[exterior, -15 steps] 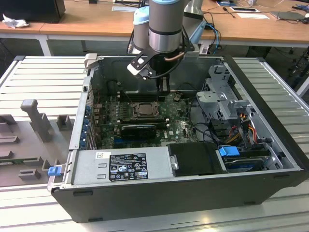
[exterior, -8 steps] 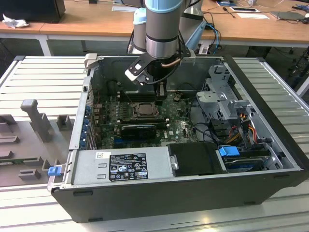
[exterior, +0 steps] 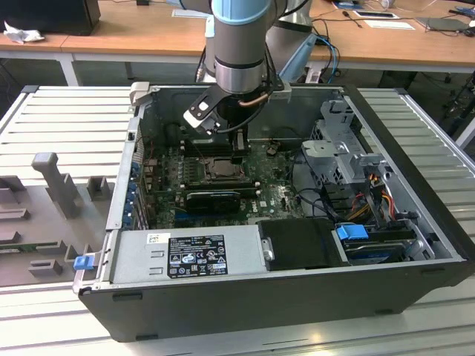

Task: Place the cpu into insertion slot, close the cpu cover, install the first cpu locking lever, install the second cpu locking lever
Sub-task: 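Close the cpu cover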

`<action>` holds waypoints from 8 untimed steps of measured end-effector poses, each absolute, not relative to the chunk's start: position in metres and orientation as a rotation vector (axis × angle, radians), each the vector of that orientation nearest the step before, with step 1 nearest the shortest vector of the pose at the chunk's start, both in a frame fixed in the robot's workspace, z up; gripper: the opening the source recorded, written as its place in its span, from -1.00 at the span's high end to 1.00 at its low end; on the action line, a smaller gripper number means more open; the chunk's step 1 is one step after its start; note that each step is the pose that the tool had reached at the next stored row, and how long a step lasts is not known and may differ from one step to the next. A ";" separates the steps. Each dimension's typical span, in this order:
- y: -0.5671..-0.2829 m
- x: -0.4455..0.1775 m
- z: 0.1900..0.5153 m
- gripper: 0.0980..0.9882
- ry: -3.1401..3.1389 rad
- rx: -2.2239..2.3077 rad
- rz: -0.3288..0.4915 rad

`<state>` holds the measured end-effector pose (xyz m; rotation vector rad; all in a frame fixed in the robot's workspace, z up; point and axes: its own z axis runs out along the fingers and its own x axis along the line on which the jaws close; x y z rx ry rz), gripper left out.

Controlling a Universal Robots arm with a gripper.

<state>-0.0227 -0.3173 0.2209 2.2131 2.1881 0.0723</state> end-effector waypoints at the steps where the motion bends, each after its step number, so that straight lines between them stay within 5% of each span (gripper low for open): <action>1: -0.317 -0.027 0.221 0.98 2.188 2.213 0.072; 8: -0.317 -0.039 0.221 0.98 2.188 2.213 0.072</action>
